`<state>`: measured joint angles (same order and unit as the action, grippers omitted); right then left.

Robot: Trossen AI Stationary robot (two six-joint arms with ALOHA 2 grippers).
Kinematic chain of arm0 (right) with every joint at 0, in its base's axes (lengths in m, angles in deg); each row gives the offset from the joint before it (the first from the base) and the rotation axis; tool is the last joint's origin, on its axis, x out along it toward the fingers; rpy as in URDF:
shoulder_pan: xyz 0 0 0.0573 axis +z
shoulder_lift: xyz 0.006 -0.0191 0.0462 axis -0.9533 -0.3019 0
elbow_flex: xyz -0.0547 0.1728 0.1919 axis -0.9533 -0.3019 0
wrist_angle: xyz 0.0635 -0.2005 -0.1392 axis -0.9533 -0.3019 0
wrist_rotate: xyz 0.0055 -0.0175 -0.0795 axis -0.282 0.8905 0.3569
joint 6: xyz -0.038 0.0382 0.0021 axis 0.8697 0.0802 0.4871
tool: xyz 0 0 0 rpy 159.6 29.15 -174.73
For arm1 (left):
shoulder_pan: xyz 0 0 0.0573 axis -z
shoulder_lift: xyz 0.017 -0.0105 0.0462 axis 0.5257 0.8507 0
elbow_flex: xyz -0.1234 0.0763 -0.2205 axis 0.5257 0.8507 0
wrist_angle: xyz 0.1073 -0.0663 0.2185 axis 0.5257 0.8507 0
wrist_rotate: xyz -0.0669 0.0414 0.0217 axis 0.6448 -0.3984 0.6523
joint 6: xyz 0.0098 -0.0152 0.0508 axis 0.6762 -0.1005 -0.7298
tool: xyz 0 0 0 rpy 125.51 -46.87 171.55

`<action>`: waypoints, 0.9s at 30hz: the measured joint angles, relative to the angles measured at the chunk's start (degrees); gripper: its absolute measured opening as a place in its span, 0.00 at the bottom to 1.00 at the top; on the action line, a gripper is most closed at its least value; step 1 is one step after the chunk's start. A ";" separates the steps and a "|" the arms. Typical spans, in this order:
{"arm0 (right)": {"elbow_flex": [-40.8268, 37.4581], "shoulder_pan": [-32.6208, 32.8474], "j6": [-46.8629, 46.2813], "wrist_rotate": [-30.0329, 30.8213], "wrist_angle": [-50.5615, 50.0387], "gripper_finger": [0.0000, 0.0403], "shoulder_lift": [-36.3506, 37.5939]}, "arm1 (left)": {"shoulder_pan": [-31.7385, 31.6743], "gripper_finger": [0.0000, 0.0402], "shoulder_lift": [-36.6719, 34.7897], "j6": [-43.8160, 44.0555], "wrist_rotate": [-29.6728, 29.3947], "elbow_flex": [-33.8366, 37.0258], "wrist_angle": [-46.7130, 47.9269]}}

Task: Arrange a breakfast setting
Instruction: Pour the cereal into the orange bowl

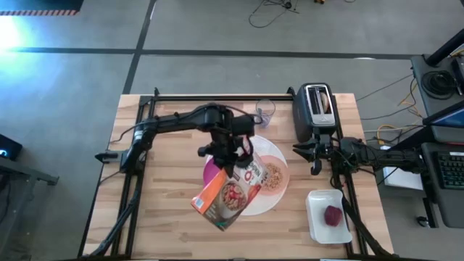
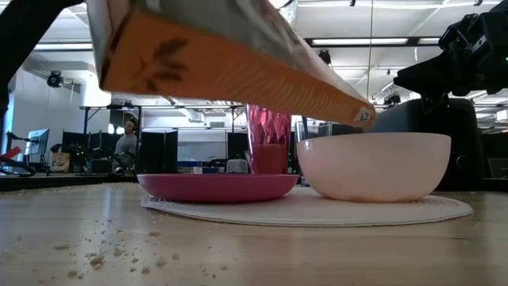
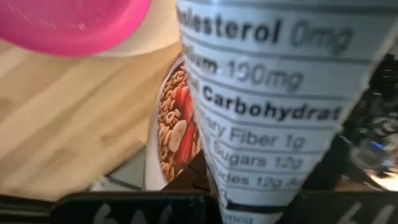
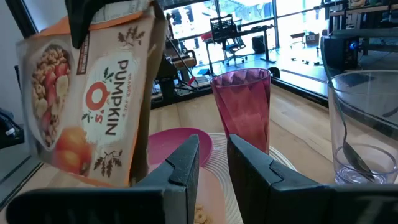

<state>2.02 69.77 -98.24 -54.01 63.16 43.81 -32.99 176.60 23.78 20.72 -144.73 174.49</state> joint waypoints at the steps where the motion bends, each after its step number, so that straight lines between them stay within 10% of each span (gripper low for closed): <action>1: 0.00 0.00 -0.01 0.00 0.00 0.18 0.01 | 0.59 0.00 -0.39 -0.27 -1.67 0.00 0.00; 27: 0.00 -0.02 0.00 0.00 0.00 0.18 0.01 | 25.58 0.00 -13.89 2.97 -45.71 2.16 -0.09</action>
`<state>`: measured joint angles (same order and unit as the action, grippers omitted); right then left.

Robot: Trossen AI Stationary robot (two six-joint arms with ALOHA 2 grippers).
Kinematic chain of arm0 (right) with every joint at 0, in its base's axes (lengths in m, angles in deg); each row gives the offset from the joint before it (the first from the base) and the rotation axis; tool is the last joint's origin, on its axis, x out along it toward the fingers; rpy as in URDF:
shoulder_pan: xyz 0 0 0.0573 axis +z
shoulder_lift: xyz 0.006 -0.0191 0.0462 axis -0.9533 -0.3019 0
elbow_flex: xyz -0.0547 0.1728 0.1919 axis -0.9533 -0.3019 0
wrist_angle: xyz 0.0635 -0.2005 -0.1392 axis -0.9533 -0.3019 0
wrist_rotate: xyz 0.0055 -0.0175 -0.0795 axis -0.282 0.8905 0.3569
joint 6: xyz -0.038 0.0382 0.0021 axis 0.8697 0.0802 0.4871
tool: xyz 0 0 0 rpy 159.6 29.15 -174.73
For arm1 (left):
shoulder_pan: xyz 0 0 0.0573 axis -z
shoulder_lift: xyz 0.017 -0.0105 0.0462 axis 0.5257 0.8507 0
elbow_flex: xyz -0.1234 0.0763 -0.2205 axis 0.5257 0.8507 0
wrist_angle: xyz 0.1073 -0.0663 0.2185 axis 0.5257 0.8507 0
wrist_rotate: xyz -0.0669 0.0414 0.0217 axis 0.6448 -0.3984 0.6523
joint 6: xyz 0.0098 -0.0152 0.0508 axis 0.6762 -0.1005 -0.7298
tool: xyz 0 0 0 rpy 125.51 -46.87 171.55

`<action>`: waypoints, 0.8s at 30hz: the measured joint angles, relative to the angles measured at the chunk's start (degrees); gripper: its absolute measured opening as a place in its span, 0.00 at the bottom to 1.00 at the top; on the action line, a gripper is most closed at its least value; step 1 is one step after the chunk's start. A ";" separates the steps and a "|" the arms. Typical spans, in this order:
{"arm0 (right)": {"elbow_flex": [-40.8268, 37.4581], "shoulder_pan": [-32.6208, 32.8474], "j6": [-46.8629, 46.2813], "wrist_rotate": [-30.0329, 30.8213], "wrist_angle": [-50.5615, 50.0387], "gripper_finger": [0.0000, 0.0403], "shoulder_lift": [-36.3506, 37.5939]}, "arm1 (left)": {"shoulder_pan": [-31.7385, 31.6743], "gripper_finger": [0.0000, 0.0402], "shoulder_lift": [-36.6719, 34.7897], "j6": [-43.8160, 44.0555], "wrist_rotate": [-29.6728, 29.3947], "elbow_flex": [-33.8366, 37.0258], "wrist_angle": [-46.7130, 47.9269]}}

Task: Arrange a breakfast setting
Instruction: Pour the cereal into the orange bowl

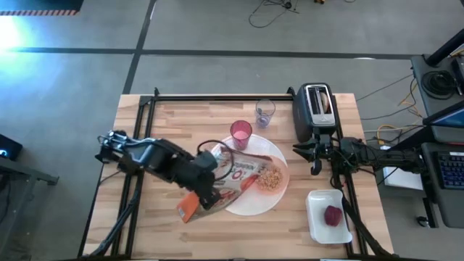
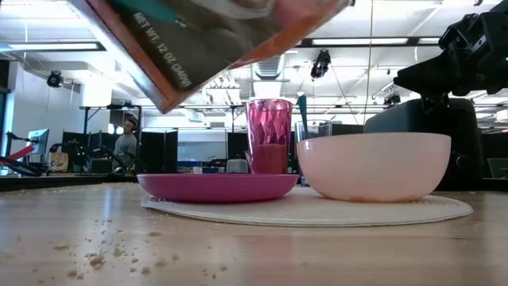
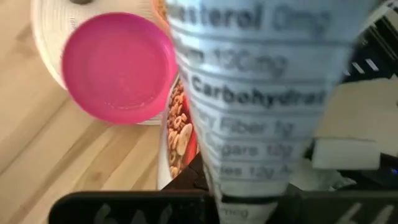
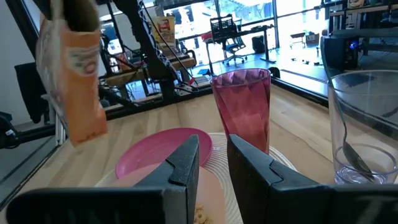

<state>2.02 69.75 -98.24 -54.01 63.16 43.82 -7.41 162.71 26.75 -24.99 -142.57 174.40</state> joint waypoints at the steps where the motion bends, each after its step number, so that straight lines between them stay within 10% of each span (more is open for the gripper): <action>1: 0.00 0.02 -0.02 -0.02 0.00 0.18 0.00 | 0.78 0.00 -0.90 1.08 -1.14 1.30 -0.07; 13: 0.00 0.02 0.00 -0.01 0.00 0.18 0.00 | 4.07 0.00 -20.08 14.08 -11.75 34.73 0.12; 24: 0.00 0.02 0.00 -0.02 0.00 0.18 0.00 | 3.99 0.00 -34.71 22.97 -36.61 62.36 0.04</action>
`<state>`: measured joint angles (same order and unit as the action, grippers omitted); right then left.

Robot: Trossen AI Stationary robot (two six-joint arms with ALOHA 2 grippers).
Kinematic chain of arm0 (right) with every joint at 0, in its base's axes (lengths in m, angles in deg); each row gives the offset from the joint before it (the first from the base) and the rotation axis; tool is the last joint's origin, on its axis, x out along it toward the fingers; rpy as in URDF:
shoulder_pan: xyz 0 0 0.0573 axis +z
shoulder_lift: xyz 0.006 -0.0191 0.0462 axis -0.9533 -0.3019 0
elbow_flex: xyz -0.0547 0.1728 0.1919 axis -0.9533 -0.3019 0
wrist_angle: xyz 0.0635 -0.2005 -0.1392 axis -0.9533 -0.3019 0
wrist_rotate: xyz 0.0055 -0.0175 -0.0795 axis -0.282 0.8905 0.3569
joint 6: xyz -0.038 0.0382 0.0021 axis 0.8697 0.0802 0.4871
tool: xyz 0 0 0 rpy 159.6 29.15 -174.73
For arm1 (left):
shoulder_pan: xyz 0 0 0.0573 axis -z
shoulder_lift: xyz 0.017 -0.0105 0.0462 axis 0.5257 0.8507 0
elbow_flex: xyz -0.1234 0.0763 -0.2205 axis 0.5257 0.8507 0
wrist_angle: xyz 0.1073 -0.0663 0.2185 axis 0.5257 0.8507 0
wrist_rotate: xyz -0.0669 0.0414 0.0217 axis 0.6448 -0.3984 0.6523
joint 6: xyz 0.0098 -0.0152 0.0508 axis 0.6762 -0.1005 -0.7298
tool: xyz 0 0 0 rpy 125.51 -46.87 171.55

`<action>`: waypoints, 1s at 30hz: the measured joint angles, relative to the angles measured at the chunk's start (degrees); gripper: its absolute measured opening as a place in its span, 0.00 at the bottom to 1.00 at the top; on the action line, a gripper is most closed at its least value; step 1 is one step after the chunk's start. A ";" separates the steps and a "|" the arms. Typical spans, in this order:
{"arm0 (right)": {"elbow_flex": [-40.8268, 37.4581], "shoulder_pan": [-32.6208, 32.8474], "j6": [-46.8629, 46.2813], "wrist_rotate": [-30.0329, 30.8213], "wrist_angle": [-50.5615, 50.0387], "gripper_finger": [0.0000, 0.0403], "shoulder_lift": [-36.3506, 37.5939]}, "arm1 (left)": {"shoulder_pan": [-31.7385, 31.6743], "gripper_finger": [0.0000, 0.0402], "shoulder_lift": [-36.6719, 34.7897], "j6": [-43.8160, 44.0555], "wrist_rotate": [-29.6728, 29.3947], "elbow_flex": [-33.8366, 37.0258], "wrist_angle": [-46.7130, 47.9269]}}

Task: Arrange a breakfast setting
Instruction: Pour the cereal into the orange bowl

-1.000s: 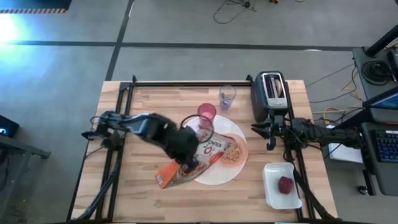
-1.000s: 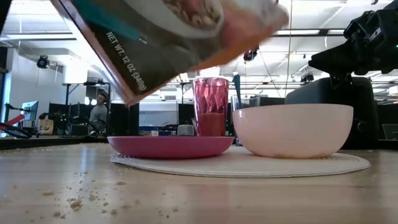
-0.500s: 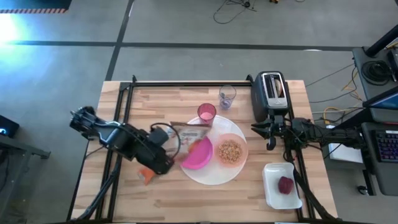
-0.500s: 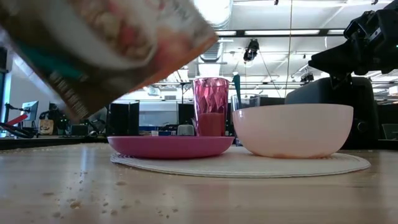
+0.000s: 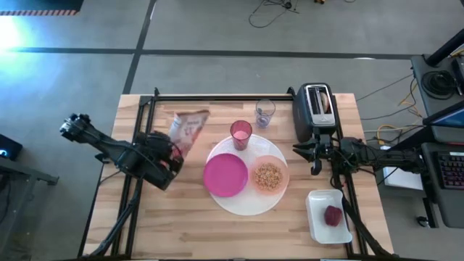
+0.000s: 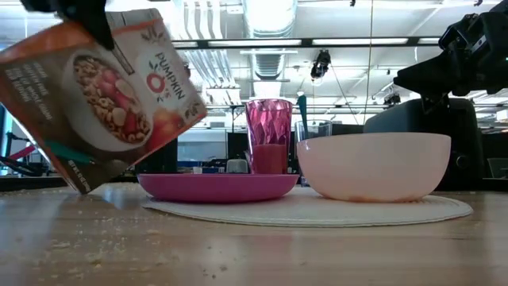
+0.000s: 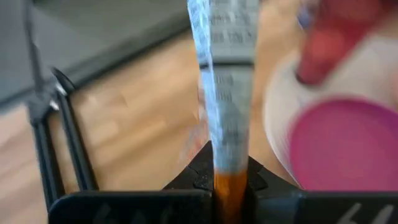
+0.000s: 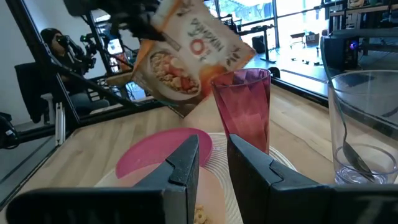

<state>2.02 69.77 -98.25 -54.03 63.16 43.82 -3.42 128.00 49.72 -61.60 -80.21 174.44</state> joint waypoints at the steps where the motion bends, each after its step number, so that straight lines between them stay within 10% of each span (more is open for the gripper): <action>1: 0.00 0.00 -0.02 0.02 0.00 0.18 0.00 | 0.00 0.00 -0.91 1.48 -2.43 2.09 0.04; 12: 0.00 0.00 0.00 0.00 0.00 0.18 0.00 | 0.06 0.00 -3.97 23.49 -17.23 19.77 1.37; 30: 0.00 0.00 0.00 0.02 0.00 0.18 0.00 | 0.41 0.00 -0.42 25.31 -19.71 17.36 -0.45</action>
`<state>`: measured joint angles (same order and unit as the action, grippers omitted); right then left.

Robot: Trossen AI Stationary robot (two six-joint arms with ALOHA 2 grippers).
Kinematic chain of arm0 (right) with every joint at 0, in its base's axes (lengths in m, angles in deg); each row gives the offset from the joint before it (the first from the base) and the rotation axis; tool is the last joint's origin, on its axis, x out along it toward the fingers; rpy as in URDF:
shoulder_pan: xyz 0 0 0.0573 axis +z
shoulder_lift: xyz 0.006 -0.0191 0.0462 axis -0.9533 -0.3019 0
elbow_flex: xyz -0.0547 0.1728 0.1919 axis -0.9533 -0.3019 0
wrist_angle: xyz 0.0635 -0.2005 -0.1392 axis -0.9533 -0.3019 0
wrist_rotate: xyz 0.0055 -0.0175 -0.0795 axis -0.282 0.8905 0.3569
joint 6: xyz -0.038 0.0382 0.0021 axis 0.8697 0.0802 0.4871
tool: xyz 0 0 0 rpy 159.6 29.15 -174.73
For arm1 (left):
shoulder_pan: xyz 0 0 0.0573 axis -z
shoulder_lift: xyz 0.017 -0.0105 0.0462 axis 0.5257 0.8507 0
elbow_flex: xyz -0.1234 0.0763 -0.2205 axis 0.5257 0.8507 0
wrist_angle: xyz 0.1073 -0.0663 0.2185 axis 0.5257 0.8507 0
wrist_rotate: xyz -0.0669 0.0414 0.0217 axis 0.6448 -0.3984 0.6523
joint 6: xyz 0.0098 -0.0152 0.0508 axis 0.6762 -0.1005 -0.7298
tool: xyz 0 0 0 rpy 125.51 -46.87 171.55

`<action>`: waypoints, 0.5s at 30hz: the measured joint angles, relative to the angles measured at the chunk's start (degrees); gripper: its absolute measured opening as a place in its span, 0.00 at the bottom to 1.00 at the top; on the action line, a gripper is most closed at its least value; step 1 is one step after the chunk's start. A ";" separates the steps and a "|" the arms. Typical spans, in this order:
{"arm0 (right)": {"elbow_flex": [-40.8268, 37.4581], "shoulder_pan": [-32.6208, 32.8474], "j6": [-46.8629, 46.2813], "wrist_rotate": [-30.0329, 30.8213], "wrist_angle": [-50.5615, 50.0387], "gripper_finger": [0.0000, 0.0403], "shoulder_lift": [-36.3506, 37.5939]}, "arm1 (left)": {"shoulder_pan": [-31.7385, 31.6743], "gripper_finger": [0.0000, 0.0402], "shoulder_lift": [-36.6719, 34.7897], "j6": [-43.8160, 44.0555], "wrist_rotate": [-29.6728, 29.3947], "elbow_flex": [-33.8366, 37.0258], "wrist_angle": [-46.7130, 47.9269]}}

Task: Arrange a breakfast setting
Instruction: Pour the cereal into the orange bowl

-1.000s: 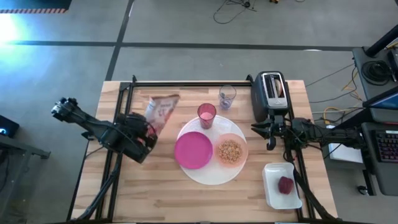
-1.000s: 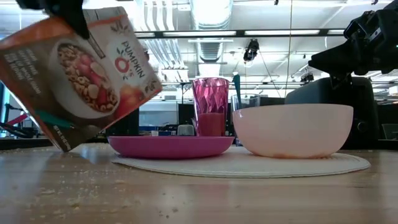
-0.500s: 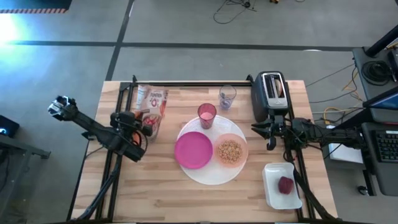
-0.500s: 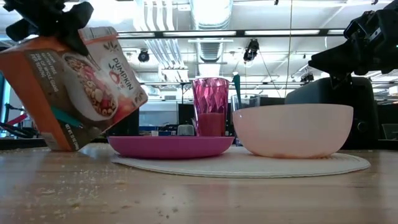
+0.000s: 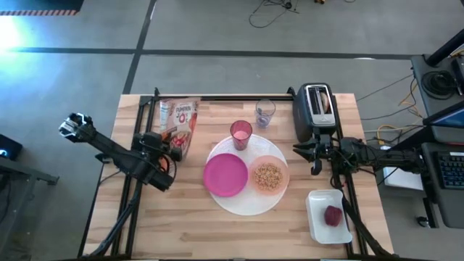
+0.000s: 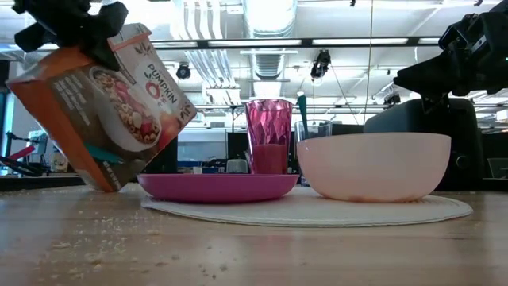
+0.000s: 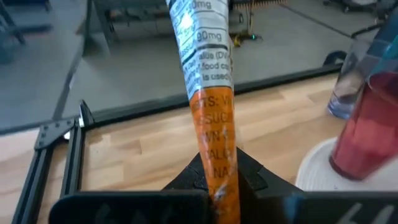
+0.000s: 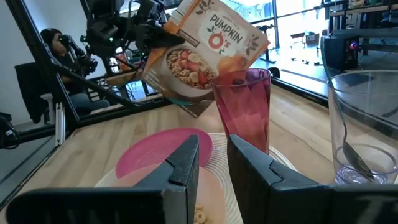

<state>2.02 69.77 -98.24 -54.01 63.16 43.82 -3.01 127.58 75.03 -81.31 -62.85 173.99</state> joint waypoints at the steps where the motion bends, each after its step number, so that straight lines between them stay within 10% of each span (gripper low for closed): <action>1: 0.00 0.00 0.00 0.00 0.00 0.18 0.00 | -0.43 0.00 0.50 0.28 -0.93 0.22 0.03; 15: 0.00 0.00 -0.01 0.00 0.00 0.18 -0.02 | -13.79 0.00 7.43 7.37 -12.27 5.92 0.47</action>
<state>2.02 69.77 -98.25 -54.01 63.16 43.80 -16.80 135.01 82.40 -93.58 -56.94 174.46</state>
